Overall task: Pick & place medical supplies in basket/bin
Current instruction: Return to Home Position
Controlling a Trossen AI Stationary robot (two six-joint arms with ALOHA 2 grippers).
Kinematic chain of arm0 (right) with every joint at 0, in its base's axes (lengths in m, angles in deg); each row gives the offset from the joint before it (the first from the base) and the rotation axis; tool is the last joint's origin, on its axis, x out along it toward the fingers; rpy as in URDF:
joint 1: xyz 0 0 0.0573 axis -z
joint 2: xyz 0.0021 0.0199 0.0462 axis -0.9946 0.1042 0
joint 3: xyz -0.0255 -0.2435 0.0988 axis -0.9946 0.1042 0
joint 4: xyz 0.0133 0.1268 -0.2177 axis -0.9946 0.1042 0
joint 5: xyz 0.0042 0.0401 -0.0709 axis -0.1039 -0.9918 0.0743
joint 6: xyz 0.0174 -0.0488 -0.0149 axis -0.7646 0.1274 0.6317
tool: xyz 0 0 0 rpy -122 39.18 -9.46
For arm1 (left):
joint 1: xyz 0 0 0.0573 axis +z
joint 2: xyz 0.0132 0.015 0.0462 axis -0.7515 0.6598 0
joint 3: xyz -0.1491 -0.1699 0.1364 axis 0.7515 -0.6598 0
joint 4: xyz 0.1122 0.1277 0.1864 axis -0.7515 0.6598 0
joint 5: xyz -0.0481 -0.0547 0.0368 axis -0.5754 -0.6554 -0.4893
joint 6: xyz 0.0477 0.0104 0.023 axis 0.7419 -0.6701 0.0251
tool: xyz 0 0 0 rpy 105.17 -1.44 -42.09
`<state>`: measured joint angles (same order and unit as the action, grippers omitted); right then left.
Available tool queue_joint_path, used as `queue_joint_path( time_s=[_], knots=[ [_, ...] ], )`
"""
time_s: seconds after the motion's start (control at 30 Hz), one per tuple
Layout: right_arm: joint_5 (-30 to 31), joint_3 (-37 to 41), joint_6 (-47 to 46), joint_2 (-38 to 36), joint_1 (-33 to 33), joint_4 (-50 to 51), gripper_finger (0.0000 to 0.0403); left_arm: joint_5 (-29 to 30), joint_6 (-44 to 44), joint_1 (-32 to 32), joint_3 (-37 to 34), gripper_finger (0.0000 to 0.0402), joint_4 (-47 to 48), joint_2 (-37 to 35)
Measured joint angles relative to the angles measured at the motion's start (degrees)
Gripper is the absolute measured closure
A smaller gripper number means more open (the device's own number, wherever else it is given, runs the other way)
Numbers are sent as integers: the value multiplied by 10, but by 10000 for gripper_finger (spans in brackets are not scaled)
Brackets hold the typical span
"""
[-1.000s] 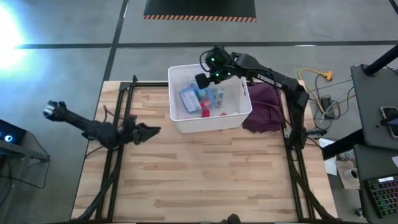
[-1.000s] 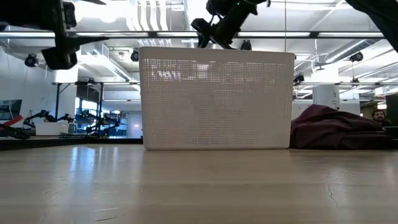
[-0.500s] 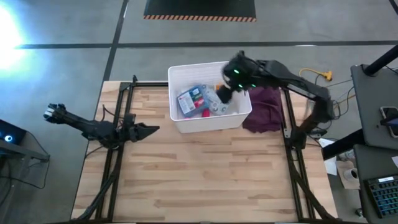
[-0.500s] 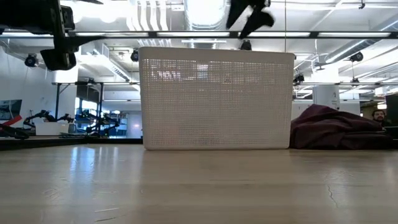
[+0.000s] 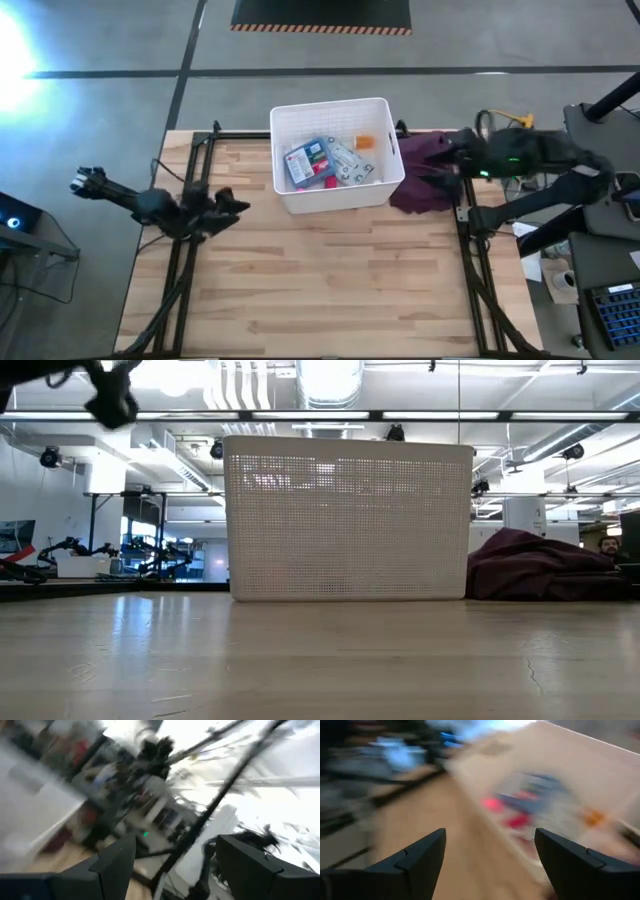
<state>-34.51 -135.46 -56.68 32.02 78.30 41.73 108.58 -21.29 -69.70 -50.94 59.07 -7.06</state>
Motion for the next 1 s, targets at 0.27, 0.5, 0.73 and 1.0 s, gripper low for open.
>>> queue_joint_path(
  time_s=[0.27,0.5,0.73,1.0],
  knots=[
    [-84,241,74,-193,-166,-260,107,-77,214,0,-8,146,-56,-23],
    [5,461,124,-323,-176,-478,105,-79,210,14,-60,146,-69,-67],
    [46,621,99,-418,-142,-564,111,-79,188,46,-122,146,-73,-151],
    [0,764,72,-540,-86,-631,102,-77,175,74,-133,146,10,-237]
  ],
)
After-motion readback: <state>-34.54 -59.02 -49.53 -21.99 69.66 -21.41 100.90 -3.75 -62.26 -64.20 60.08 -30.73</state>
